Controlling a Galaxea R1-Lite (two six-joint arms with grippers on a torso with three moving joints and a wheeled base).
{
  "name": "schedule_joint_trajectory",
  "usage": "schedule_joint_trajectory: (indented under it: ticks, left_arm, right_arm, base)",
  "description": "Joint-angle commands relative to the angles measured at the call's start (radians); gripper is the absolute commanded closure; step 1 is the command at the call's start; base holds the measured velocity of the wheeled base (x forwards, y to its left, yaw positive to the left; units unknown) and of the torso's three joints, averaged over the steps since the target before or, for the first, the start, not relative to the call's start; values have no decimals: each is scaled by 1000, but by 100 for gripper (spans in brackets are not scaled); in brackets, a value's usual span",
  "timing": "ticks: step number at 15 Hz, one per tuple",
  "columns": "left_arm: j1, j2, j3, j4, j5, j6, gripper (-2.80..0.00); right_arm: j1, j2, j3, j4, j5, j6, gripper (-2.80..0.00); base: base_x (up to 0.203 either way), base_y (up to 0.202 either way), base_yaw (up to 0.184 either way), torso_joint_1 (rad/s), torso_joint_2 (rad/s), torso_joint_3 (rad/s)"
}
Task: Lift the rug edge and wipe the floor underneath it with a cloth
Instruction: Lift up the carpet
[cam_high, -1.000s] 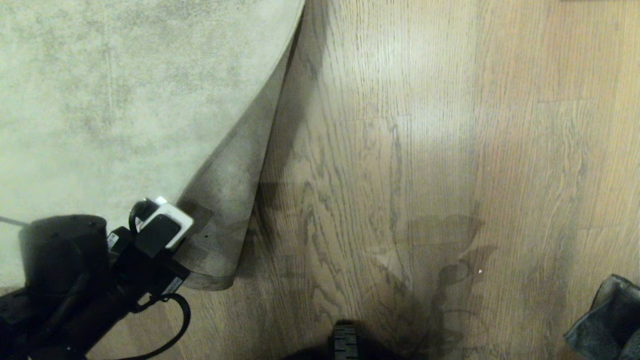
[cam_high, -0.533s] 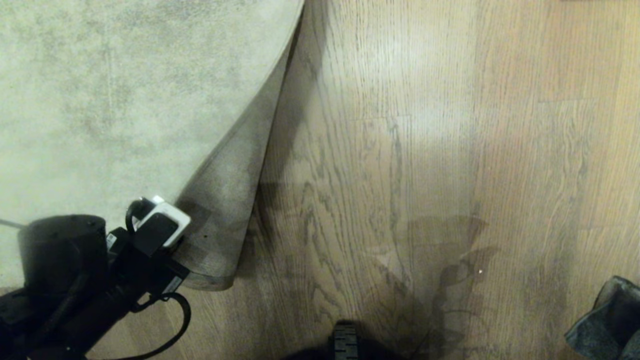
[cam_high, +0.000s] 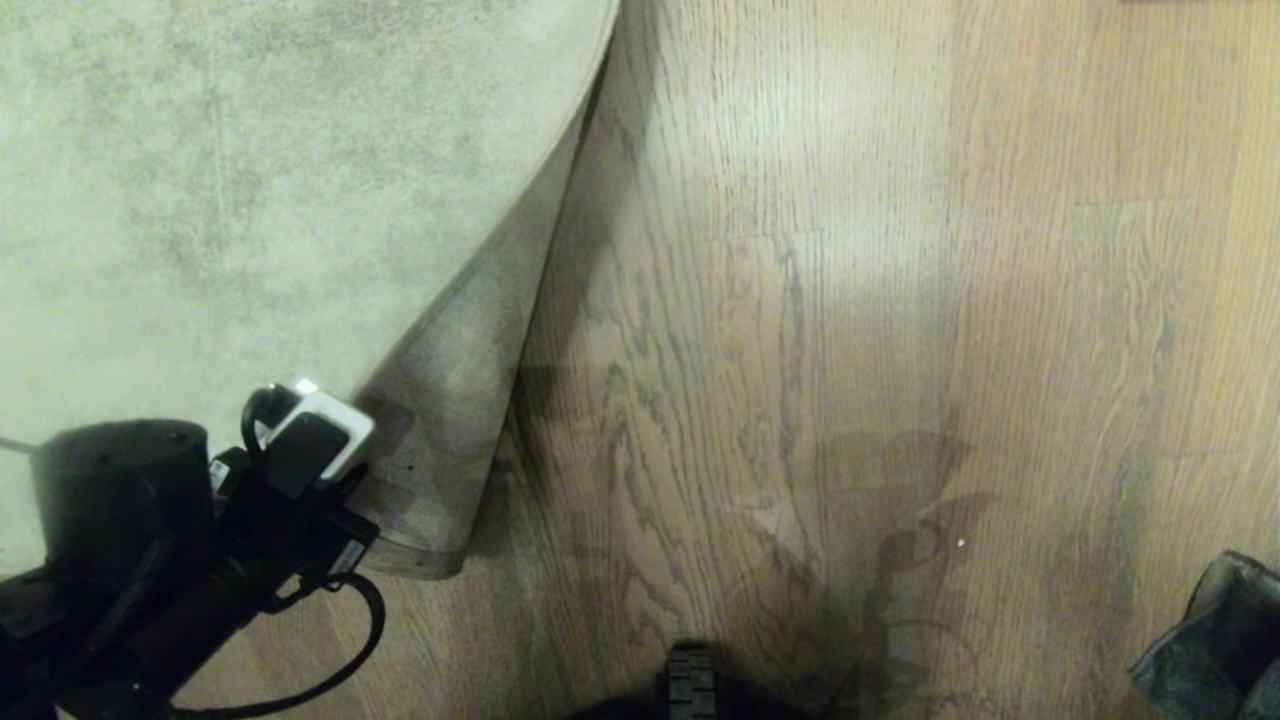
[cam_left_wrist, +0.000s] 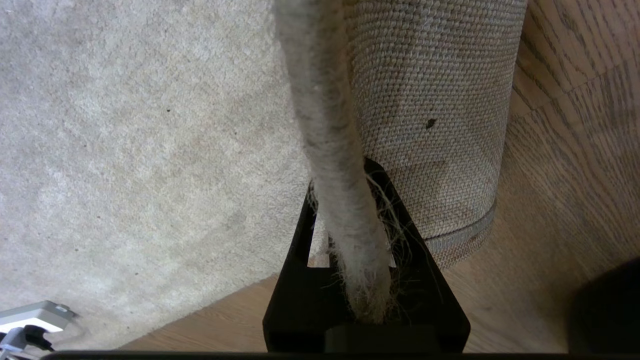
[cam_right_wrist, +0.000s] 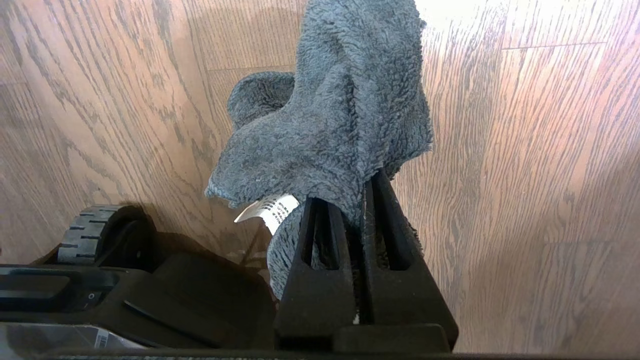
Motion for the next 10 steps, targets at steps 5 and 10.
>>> schedule_joint_trajectory:
  ticks: [5,10]
  left_arm:
    - [28,-5,-32,-6,-1,1,0]
    - [152,-31,-54,-6,-83,4,0]
  right_arm:
    - [0,0,0,1,0,-1,0]
    - [1,0,0,-1,0,-3,0]
  base:
    - [0,0,0,0,0,0]
    - [0,0,0,0,0,0]
